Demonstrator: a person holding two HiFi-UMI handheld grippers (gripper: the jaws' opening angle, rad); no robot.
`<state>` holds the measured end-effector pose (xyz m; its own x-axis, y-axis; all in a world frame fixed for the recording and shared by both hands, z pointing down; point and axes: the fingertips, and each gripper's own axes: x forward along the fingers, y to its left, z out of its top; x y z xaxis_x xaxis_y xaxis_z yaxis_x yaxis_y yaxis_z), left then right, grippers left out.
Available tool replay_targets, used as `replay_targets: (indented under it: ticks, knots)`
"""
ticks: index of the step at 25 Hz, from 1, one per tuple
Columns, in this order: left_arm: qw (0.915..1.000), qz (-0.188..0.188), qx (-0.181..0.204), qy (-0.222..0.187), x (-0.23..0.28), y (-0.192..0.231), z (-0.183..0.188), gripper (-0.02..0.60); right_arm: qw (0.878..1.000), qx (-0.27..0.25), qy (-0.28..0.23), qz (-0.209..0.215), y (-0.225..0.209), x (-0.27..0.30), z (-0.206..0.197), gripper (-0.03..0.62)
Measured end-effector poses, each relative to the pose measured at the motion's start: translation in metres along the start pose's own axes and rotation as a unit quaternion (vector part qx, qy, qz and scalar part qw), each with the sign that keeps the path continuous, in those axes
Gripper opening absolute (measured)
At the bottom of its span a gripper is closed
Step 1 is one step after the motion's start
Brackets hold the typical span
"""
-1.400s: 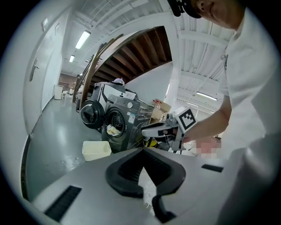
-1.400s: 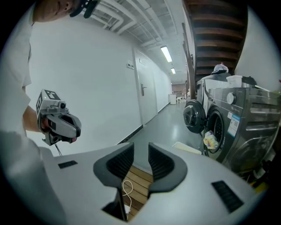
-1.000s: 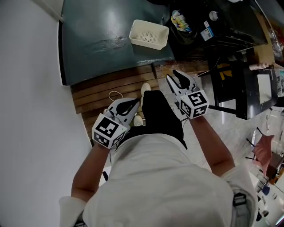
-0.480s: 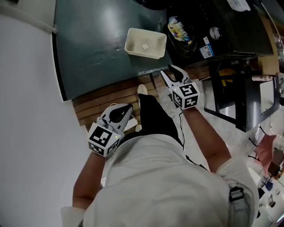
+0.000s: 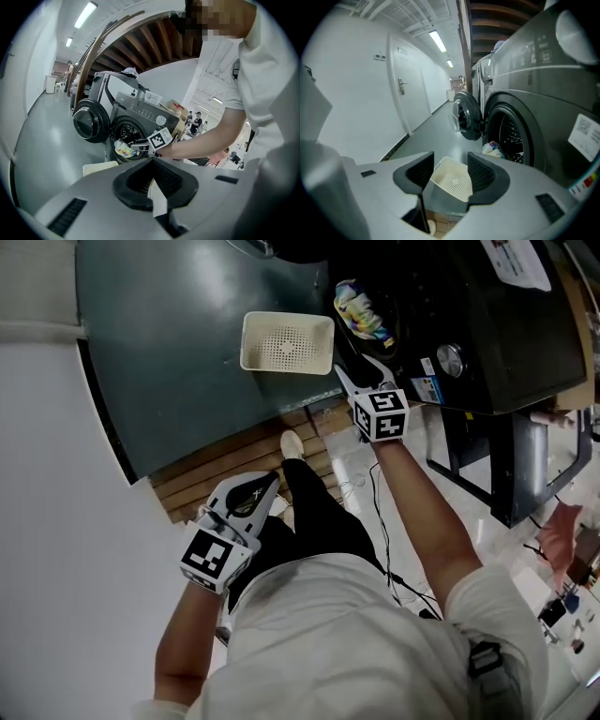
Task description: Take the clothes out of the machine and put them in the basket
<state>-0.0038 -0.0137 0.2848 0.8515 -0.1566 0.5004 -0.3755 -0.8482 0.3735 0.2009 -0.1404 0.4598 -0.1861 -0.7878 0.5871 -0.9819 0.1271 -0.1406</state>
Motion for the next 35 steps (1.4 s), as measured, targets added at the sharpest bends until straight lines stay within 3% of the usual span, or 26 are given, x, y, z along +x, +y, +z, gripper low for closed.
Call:
replay_targets:
  ticks: [6, 14, 20, 26, 32, 35]
  knots:
    - [0.9995, -0.023, -0.006, 0.019, 0.028, 0.023, 0.017, -0.003, 0.998, 0.022, 0.023, -0.049, -0.053, 0.057, -0.006, 0.231]
    - [0.9977, -0.057, -0.007, 0.035, 0.06, 0.049, 0.009, -0.003, 0.993, 0.025, 0.058, -0.099, -0.108, 0.123, -0.028, 0.268]
    - [0.9973, -0.062, -0.011, 0.037, 0.074, 0.071, 0.004, -0.003, 0.987, 0.024, 0.089, -0.133, -0.149, 0.169, -0.055, 0.317]
    - [0.9967, -0.06, -0.03, 0.044, 0.085, 0.087, -0.008, -0.003, 0.983, 0.012, 0.112, -0.142, -0.177, 0.208, -0.067, 0.362]
    - [0.9956, -0.058, -0.054, 0.05, 0.094, 0.096, -0.02, -0.003, 0.976, 0.011, 0.147, -0.16, -0.206, 0.239, -0.088, 0.368]
    - [0.9948, -0.057, -0.065, 0.054, 0.099, 0.102, -0.028, -0.003, 0.972, 0.0, 0.174, -0.16, -0.22, 0.252, -0.104, 0.407]
